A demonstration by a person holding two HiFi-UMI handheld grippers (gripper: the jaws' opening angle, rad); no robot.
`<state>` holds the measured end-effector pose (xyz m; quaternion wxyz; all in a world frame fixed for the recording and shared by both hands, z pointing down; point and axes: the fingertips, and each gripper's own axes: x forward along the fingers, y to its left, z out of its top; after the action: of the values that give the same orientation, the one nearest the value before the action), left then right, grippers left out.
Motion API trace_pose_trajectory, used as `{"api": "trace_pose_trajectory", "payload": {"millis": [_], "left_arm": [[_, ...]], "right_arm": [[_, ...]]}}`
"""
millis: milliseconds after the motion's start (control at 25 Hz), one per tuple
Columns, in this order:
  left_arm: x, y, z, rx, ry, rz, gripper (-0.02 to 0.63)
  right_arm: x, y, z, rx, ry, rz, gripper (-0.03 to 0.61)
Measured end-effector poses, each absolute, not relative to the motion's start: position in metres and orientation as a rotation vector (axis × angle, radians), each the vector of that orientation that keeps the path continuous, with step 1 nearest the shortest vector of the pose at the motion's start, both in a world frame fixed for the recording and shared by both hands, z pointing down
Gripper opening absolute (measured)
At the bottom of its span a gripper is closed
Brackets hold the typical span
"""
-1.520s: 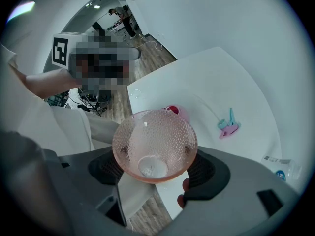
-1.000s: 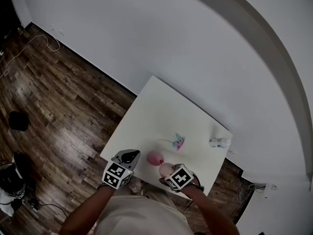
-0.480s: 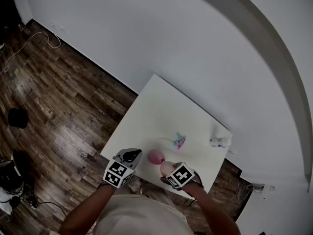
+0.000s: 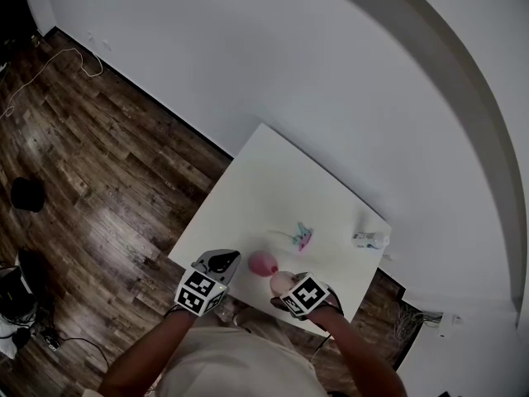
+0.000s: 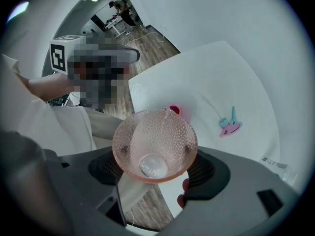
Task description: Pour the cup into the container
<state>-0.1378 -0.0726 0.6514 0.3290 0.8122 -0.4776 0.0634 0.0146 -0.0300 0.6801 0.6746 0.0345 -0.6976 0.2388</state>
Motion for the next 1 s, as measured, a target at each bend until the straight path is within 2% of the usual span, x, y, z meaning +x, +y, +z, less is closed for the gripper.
{"api": "trace_pose_trajectory", "payload": {"millis": [1000], "left_arm": [[-0.1388, -0.0637, 0.6601, 2.108, -1.255, 0.136, 0.011]], "right_arm": [[0.0181, -0.0314, 0.6845, 0.056, -1.498, 0.543, 0.364]]}}
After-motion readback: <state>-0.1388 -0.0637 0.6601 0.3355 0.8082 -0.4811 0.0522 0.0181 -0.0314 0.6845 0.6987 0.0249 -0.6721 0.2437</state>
